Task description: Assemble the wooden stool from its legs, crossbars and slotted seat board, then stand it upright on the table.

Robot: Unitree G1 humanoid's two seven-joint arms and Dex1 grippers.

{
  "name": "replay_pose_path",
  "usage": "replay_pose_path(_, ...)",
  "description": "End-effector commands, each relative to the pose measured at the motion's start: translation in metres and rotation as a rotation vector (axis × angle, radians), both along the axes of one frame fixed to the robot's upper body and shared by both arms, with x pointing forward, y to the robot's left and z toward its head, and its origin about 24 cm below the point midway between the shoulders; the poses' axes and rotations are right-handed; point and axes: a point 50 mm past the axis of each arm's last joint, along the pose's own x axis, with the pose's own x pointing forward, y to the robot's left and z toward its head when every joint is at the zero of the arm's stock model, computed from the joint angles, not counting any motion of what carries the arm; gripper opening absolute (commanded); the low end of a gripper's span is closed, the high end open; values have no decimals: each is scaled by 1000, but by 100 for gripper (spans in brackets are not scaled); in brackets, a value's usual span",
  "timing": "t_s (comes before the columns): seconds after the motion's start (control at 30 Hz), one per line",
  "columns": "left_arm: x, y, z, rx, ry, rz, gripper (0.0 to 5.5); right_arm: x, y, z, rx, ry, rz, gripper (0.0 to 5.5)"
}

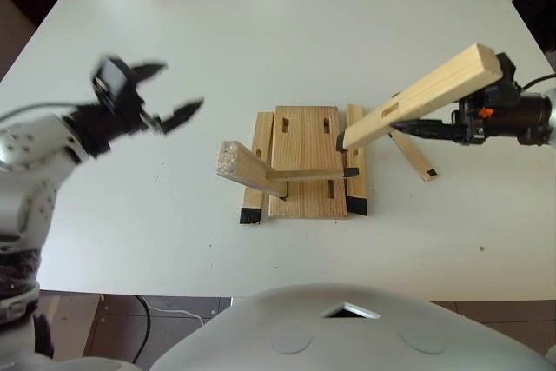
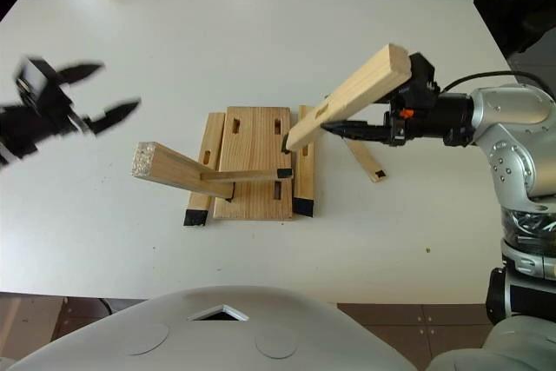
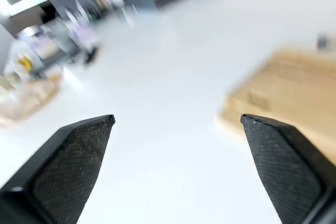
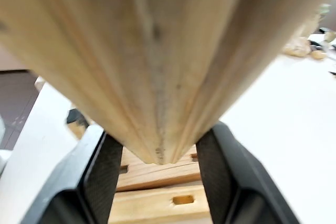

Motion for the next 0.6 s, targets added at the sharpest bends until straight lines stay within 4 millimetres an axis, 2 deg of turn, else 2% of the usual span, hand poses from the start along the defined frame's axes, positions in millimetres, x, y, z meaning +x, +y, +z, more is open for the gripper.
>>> replay_pose_path(0.03, -9, -10, -13, 15, 14, -76, 446, -10, 6, -5, -59, -15, 69, 202)
replay_pose_path(0.6, -14, -28, -22, -1, 16, -111, 446, -23, 19, -31, -85, 17, 112, 202)
